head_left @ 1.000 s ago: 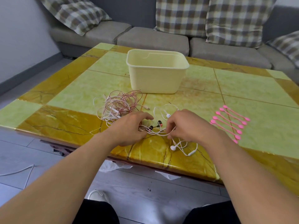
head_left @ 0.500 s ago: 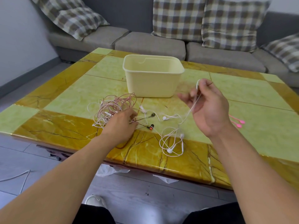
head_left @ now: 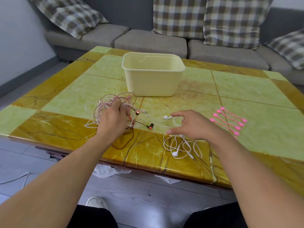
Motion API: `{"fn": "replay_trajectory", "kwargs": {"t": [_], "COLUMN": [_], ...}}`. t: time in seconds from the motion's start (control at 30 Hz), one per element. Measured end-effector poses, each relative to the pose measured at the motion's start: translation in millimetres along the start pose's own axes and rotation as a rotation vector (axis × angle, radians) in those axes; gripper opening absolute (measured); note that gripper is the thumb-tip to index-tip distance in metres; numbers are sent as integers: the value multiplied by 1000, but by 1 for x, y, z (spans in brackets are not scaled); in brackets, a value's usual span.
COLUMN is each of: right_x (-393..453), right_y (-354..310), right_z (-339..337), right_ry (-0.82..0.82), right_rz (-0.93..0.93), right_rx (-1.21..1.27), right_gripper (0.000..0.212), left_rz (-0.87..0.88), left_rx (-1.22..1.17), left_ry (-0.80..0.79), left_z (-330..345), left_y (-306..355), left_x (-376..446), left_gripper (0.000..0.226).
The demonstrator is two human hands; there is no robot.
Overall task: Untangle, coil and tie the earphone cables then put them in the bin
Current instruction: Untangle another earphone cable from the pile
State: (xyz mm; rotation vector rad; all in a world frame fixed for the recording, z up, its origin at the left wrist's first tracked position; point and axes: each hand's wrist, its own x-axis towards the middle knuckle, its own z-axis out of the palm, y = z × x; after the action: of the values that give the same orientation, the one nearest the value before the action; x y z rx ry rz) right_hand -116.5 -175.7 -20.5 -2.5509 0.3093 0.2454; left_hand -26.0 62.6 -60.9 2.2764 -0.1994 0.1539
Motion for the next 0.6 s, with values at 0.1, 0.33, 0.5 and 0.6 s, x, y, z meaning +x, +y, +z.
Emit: {"fn": "replay_trajectory", "kwargs": {"t": [0.1, 0.33, 0.5, 0.6], "right_x": [8, 17, 18, 17], "right_y": [-4, -29, -31, -30], "right_z": [16, 37, 36, 45], "right_ry": [-22, 31, 10, 66], "right_rz": [-50, -168, -226, -197], "right_rx": [-43, -130, -165, -142], "right_gripper": [72, 19, 24, 30], "left_rz": [-2, -33, -60, -76], "left_rx": [-88, -168, -217, -240], "left_ry": [16, -2, -2, 13], "left_z": [-2, -1, 0, 0], "left_y": [3, 8, 3, 2], "left_x": [0, -7, -5, -2], "left_gripper": [33, 48, 62, 66]}}
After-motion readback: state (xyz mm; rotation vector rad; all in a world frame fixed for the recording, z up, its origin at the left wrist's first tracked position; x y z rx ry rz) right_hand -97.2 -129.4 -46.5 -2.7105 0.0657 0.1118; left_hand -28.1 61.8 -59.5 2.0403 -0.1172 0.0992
